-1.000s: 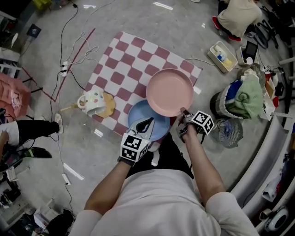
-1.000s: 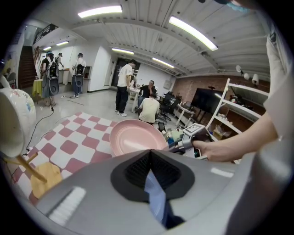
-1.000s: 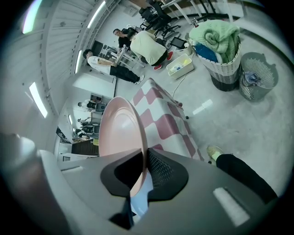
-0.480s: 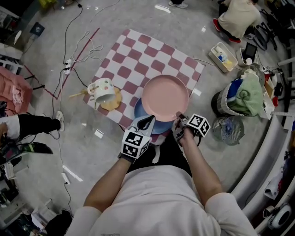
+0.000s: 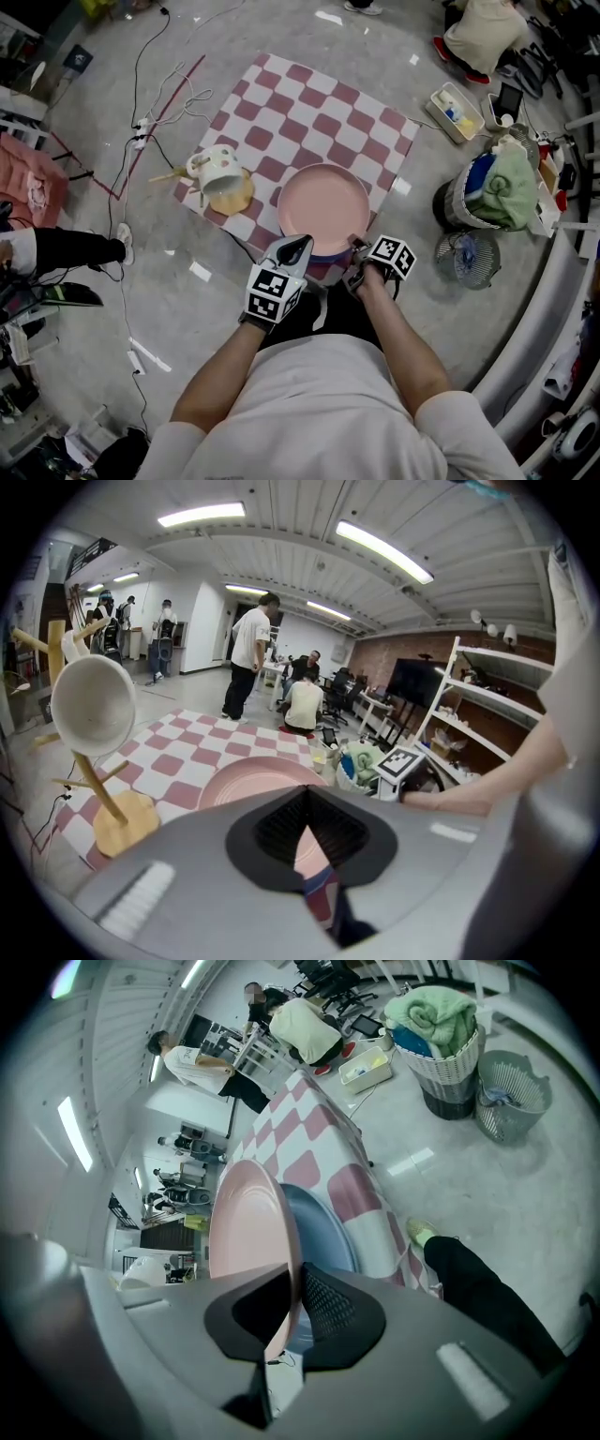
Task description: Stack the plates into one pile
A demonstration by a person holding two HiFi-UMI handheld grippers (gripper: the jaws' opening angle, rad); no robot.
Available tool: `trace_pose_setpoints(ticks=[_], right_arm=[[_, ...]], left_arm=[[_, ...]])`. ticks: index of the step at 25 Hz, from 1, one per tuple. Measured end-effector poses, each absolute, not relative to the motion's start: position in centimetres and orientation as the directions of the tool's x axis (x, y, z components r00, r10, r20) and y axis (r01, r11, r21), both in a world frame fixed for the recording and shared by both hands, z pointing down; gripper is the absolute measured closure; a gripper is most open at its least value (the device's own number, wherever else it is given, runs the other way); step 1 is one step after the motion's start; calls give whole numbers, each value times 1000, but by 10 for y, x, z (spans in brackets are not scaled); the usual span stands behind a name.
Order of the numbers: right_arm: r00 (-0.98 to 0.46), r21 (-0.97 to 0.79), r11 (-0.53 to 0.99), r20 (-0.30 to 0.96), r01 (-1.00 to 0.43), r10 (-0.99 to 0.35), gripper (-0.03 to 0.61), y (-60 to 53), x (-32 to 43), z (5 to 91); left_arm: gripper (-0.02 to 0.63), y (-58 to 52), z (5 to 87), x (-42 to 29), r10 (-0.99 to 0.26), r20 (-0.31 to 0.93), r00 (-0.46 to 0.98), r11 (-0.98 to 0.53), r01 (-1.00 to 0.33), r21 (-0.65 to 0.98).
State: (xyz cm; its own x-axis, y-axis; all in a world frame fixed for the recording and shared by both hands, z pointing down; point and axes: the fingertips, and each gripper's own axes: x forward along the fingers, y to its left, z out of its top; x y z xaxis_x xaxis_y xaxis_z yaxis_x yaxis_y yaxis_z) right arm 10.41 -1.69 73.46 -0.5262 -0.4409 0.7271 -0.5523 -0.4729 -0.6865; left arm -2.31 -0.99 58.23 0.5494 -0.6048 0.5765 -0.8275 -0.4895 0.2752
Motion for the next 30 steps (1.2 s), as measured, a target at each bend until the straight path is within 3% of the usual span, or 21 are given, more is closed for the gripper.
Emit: trace_pose_setpoints(ticks=[12,21,30], right_arm=[[-532,-660,-485,751,-574,-391,538,-1,91,756],[-485,-569,-409,822,-714,-297,526,3,102,760],[-477,-541,-362,841,-759,-257,489,11,117,749]], left_arm=[[607,7,584,-36,-611,586,532,-478,-838,263],[607,2,579,-34,-612,579,538,-491,-833,256],[607,-8,573,-22,-609,559,563,-519,-816,256]])
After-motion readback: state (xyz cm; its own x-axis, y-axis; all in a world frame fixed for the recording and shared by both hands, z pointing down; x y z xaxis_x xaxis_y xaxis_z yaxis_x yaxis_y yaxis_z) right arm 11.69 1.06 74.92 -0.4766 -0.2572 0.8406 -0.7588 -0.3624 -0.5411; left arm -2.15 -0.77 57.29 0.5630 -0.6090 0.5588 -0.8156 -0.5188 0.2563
